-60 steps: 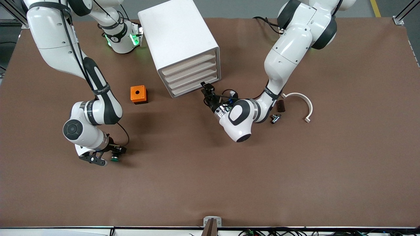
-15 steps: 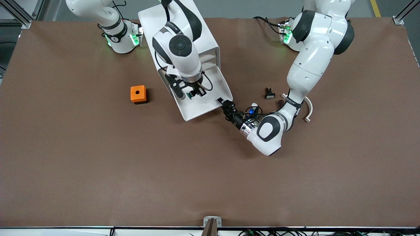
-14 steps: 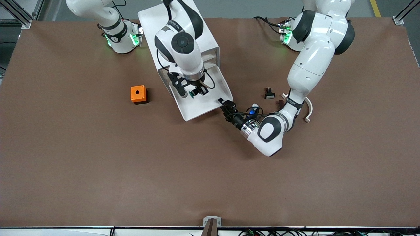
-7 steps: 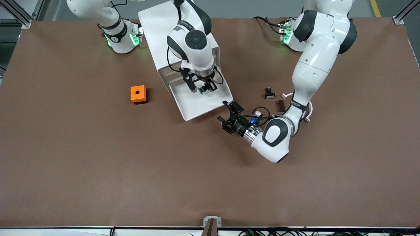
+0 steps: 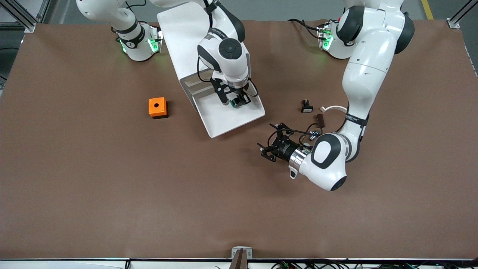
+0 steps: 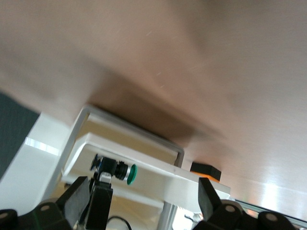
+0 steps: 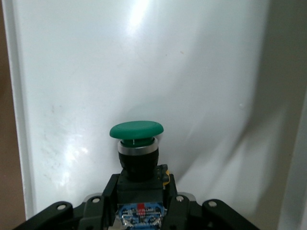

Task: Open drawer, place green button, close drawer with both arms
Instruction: 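Lower the green button into the open drawer and open the right gripper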

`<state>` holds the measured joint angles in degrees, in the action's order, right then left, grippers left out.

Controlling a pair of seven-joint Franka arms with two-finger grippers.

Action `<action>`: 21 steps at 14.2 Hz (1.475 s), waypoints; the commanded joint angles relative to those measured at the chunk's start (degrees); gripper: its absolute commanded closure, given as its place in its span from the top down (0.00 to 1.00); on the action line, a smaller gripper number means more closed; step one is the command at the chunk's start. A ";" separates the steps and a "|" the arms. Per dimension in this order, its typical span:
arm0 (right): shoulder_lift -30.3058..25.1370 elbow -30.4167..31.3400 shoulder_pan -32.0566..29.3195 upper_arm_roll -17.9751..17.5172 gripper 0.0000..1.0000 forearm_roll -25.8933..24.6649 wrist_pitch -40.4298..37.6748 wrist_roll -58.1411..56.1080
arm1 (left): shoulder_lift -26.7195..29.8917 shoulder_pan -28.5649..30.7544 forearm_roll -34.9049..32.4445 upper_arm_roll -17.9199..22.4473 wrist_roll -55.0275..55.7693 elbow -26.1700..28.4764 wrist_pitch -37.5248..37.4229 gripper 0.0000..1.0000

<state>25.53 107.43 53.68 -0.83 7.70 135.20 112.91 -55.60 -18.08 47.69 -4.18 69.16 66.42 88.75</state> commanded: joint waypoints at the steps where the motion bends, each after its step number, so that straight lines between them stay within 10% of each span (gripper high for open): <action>1: 2.23 -2.40 1.08 0.74 0.00 -0.14 0.15 2.75 | 4.35 -0.73 -6.18 0.76 -7.00 1.17 4.75 1.00; 4: 3.47 -4.34 0.99 0.74 0.04 -0.14 -0.02 4.68 | 6.73 -1.78 -12.69 0.49 -11.50 1.44 11.08 1.00; 5: 3.47 -4.34 0.82 0.74 0.23 -0.14 -0.11 4.42 | 6.82 -2.22 -14.71 0.41 -11.51 1.44 12.75 1.00; 7: 3.47 -4.43 0.99 0.83 1.00 -1.28 -0.20 4.24 | 7.43 -3.71 -19.89 0.32 -11.60 1.61 15.74 1.00; 21: -4.51 -14.09 -18.85 1.01 1.00 -3.48 -23.64 -38.68 | 8.32 -10.31 -38.89 0.14 -10.37 2.84 29.11 1.00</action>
<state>23.95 92.76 39.04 1.27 4.26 115.19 82.38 -48.88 -27.73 11.48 -4.34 58.43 66.97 116.21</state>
